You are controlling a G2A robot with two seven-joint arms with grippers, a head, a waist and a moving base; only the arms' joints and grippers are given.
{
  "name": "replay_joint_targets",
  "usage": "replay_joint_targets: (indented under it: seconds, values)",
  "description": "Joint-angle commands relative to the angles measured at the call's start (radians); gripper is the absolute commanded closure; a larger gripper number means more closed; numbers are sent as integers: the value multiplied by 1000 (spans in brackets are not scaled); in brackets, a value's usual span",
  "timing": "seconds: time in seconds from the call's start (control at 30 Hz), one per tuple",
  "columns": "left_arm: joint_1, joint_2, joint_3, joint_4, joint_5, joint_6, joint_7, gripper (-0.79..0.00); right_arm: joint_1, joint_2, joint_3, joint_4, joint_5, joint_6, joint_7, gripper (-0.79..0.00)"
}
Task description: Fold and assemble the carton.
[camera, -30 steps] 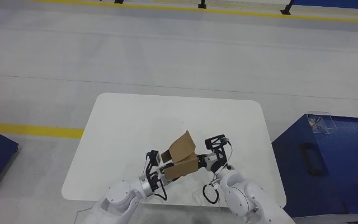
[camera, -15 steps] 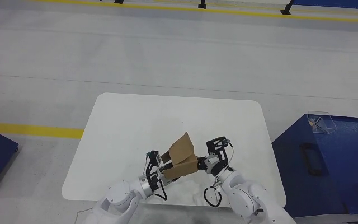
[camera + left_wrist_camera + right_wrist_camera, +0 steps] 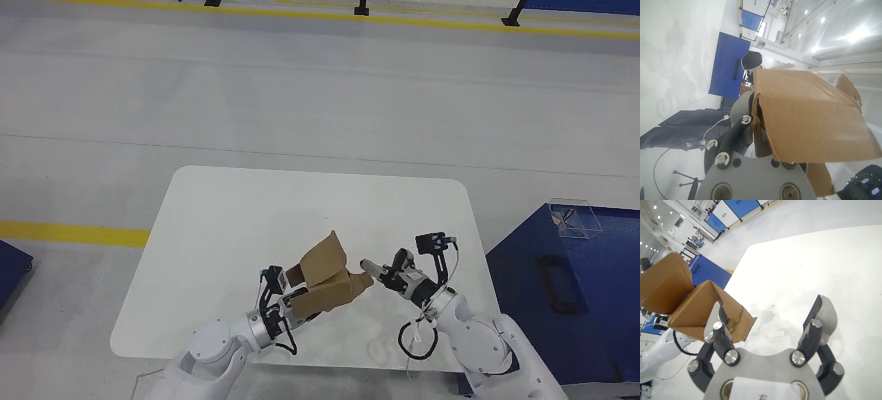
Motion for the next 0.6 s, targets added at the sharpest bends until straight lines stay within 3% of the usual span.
replay_joint_targets:
  seconds: [0.0, 0.27, 0.57]
  values:
    - [2, 1, -4, -4, -5, 1, -5, 0, -6, 3, 32, 26, 53, -7, 47, -785]
    - [-3, 1, -8, -9, -14, 16, -22, 0, 32, 2, -11, 147, 121, -42, 186, -785]
    - [-15, -3, 5, -1, -9, 23, -20, 0, 89, -10, -89, 199, 196, -113, 234, -785]
